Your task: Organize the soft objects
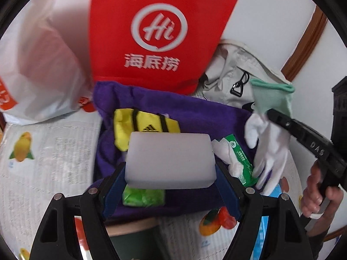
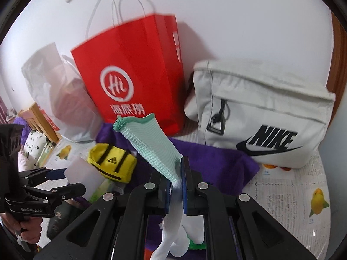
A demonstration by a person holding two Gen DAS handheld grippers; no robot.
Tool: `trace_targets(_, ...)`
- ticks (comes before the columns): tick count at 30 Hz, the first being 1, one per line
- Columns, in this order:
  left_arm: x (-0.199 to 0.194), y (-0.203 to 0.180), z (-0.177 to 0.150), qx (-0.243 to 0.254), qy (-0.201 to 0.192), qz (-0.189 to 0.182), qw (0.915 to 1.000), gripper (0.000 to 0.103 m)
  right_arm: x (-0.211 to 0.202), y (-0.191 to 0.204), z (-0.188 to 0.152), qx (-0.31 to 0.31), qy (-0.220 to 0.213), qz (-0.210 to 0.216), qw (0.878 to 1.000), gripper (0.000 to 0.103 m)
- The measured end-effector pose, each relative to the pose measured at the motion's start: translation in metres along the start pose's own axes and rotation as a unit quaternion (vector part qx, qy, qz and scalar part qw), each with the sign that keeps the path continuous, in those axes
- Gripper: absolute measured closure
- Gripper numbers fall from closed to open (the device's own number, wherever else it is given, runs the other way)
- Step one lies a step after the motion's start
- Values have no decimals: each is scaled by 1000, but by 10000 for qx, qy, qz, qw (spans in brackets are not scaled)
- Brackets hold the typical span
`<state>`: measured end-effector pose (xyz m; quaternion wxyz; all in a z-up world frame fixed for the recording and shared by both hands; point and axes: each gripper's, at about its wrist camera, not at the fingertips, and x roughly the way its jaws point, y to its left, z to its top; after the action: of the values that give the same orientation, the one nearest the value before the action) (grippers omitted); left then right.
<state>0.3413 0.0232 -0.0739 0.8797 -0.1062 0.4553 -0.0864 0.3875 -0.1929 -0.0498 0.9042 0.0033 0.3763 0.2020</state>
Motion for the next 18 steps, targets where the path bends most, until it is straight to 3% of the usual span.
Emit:
trace_targets(7,38,-14,4,251,157,182,9994,23,38,-10,-12,116,469,144,9987,93)
trace_targets(13,45,-13,6,294,172,160,9993,23,59,-9,-17,22,771,148,9969,91)
trace_targets(14,47,-13,7,292,184,144,9993,22,61,-9,-18,23,806,171,9966,85)
trace_targets(17,51,-11,9,247,303,145,9991,20,66,-10,-20,93,897,278,9955,50)
trace_targets(18,52,-10,8,234,322,141,9991,20,67,-11,-20,118,890,287,9955,45)
